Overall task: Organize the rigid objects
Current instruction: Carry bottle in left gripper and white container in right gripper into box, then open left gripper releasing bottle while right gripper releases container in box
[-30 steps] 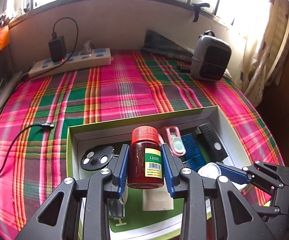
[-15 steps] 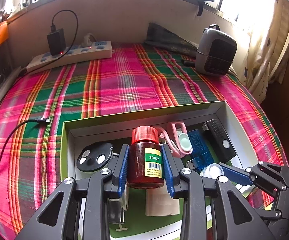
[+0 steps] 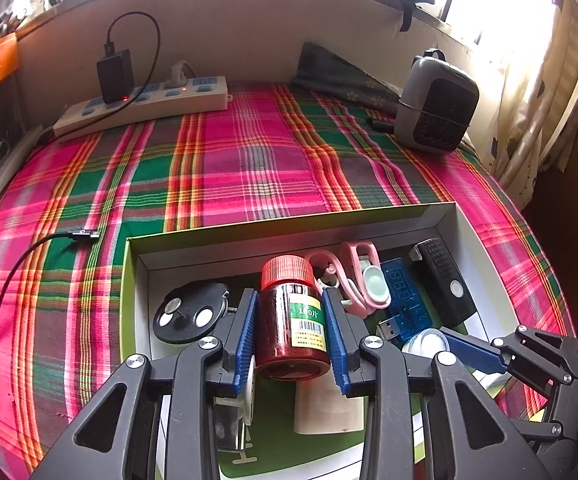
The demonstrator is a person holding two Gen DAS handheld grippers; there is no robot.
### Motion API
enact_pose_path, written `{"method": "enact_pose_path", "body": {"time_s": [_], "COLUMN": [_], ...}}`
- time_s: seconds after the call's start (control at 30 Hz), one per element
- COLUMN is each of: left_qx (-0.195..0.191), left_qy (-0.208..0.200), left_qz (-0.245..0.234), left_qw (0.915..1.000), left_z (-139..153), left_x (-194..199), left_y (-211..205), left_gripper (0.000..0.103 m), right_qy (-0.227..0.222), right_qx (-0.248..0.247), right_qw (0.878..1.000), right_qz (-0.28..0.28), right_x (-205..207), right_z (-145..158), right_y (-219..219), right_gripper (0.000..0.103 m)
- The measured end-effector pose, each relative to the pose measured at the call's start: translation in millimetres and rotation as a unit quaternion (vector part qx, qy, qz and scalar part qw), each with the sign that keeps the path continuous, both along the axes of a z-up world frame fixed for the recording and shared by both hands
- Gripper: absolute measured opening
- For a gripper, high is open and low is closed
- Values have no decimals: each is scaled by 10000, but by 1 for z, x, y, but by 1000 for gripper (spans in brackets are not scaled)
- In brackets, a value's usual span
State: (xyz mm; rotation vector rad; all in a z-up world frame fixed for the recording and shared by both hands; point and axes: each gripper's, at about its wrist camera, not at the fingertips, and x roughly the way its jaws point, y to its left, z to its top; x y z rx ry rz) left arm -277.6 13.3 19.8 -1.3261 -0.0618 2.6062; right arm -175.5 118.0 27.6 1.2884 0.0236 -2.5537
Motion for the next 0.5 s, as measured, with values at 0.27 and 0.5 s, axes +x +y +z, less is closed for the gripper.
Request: {"method": "enact_pose_path", "body": {"time_s": [0.27,0.5], "left_qx": [6,-16], "left_qy": [2,18], "left_qz": [-35,-24], "left_qw": [10000,10000], "left_z": [0,0], "left_x": [1,2], "left_y": [1,2], "left_gripper": [37,40], "right_qy": [29,66], "right_qx": [-30,-91], "right_qw": [10000,9999], "right_qz": [24,-6], "right_x": [0,1], "right_z": [0,1], "right_y": [-1,0], "right_gripper": [29,30]}}
